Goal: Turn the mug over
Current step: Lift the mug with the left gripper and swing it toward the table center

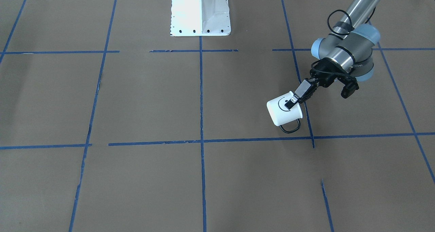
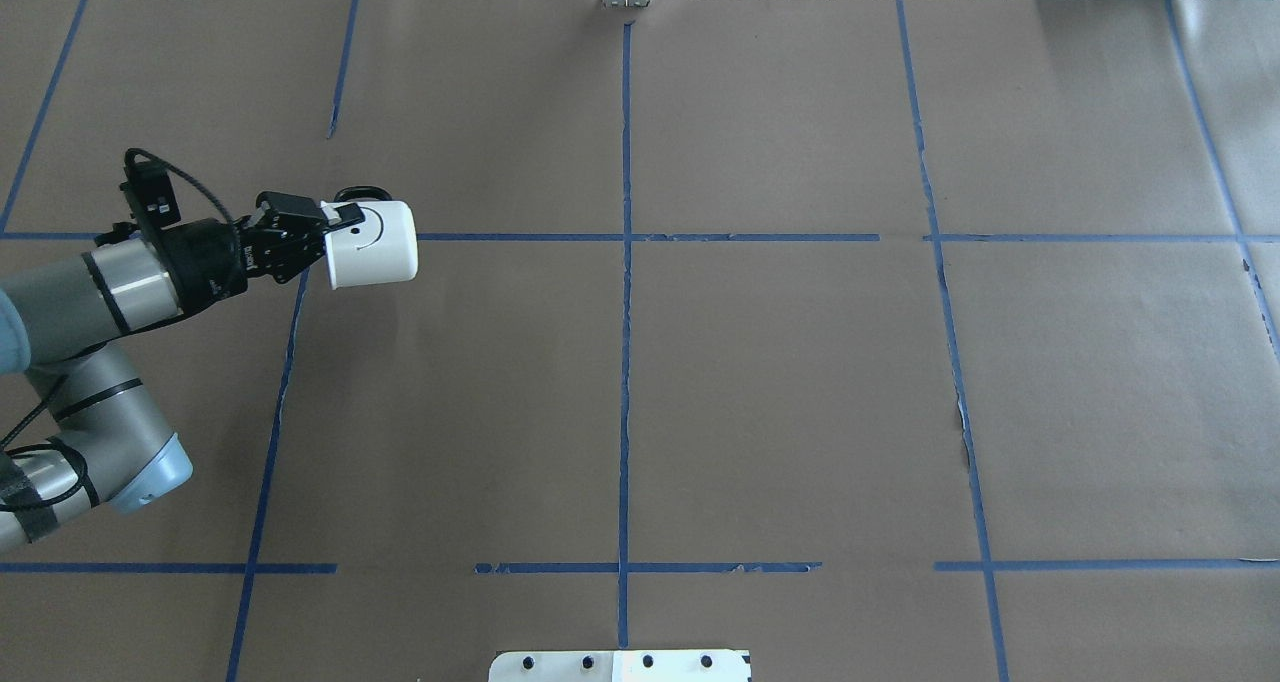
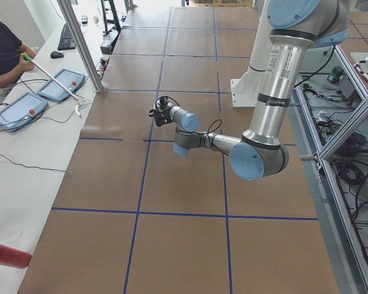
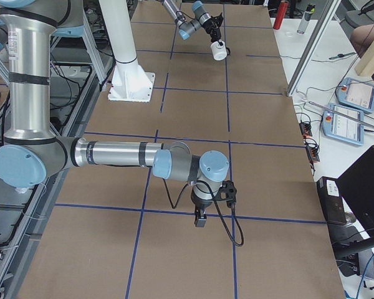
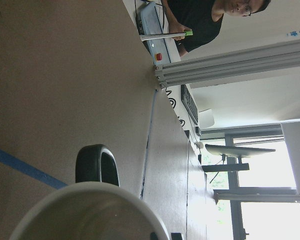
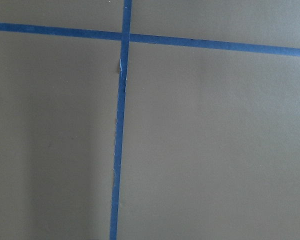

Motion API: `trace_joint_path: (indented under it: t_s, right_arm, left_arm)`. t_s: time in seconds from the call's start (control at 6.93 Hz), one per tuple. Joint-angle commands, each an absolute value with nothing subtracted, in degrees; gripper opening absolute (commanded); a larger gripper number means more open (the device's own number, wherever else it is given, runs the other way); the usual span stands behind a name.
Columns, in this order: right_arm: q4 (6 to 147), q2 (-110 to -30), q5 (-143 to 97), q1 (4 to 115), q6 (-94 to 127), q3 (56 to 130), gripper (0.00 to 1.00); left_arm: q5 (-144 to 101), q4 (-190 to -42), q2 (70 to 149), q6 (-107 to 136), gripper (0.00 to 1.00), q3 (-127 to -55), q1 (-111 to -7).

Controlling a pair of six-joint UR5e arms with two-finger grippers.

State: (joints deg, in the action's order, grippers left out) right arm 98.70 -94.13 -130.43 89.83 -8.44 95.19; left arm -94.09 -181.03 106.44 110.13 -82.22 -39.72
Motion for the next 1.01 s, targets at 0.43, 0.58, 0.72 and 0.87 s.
trace_joint_path:
  t_s: [0.43, 0.58, 0.72, 0.87]
  right_arm:
    - [98.7, -94.1, -130.4, 89.8, -8.4, 95.2, 1.00]
    - [98.7, -94.1, -130.4, 89.8, -8.4, 95.2, 1.00]
    - [98.7, -94.1, -130.4, 89.8, -8.4, 95.2, 1.00]
    - [98.7, -94.1, -130.4, 89.8, -8.4, 95.2, 1.00]
  left_arm:
    - [-92.7, -111.2, 133.3, 104.8, 0.00, -88.7, -33.8]
    - [-92.5, -102.3, 138.2, 104.2, 0.00, -85.9, -30.1]
    - [-92.2, -95.2, 145.1, 102.2, 0.00, -79.5, -28.8]
    - [-92.3, -92.7, 148.5, 99.6, 0.00, -74.6, -28.7]
